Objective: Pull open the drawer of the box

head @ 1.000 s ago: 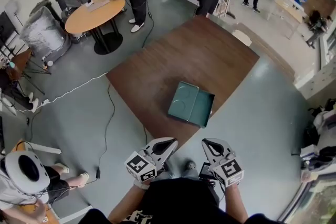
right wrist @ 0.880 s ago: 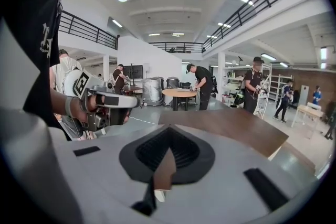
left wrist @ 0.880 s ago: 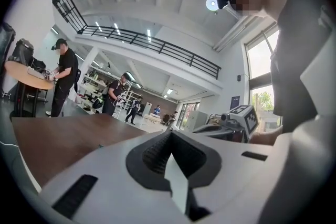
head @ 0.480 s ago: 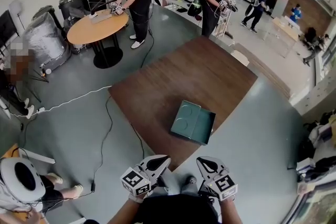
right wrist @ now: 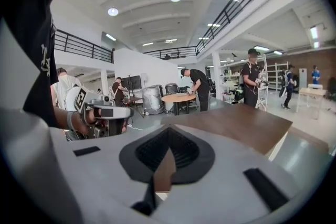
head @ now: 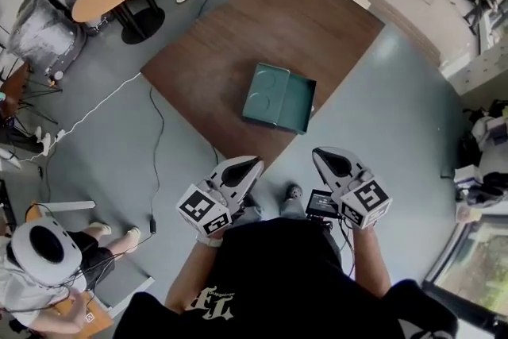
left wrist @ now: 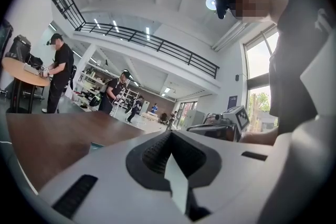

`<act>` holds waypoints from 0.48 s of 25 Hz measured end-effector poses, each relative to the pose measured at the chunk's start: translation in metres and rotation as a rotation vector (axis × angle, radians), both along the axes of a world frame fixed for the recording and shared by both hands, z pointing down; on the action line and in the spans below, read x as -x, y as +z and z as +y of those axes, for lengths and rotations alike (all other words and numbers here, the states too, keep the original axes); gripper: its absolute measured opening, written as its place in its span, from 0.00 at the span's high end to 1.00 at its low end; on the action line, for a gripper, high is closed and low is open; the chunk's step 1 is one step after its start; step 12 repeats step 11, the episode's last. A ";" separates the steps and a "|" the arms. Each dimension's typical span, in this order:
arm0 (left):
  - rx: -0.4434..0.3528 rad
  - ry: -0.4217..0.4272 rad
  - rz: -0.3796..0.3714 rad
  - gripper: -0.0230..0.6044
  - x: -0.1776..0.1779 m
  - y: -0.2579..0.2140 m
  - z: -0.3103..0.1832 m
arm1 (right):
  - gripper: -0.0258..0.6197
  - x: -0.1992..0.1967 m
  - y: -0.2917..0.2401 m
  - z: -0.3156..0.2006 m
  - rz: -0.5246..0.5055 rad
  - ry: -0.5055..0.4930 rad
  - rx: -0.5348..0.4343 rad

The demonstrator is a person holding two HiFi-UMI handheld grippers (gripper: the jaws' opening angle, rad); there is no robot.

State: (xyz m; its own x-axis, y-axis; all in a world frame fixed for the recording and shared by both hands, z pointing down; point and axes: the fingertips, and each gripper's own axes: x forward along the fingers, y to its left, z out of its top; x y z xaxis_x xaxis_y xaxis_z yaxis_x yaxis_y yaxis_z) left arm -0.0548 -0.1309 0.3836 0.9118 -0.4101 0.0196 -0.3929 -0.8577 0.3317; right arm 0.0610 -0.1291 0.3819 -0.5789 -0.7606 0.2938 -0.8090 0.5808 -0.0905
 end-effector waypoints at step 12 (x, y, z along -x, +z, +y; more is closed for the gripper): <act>0.023 0.025 -0.044 0.96 -0.055 0.014 0.005 | 0.98 -0.064 0.018 0.000 0.006 0.039 0.017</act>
